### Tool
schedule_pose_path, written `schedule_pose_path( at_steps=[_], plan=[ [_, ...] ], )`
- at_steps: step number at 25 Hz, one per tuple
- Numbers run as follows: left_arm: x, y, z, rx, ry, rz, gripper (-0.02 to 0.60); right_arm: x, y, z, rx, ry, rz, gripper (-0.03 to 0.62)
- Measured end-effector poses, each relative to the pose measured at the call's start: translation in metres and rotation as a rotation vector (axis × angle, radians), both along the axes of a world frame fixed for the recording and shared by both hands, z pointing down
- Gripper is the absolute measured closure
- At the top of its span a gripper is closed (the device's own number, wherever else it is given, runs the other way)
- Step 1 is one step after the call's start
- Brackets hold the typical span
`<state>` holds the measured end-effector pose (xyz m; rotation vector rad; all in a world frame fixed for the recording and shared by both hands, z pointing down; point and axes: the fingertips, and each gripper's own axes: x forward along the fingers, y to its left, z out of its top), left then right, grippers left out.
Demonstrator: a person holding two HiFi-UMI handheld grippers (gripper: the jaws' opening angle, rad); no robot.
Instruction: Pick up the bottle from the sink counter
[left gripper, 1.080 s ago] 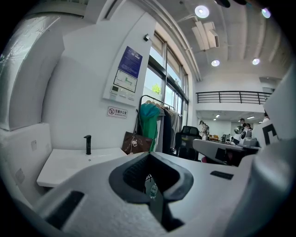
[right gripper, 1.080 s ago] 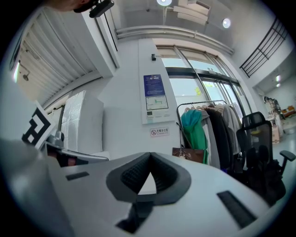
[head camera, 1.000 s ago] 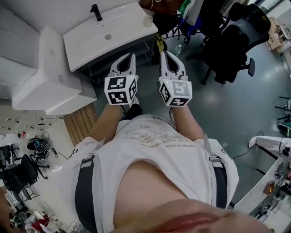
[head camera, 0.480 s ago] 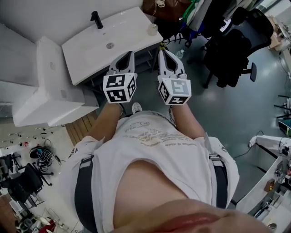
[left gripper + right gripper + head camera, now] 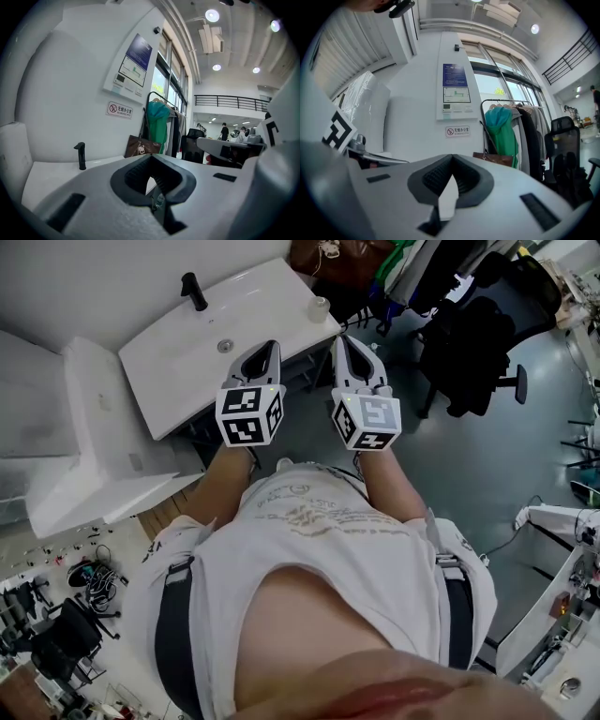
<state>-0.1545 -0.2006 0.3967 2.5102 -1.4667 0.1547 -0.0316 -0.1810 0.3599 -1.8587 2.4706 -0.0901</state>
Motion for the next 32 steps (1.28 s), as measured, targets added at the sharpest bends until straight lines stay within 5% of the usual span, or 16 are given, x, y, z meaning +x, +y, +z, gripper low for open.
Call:
schedule_pose_path(
  at_steps=[13, 32],
  plan=[
    [0.001, -0.038, 0.02, -0.038, -0.043, 0.019, 0.56, 0.0, -0.033, 0.018, -0.035, -0.039, 0.018, 0.569],
    [0.041, -0.117, 0.03, 0.014, -0.178, -0.123, 0.56, 0.045, -0.129, 0.028, -0.054, -0.04, -0.09, 0.569]
  ],
)
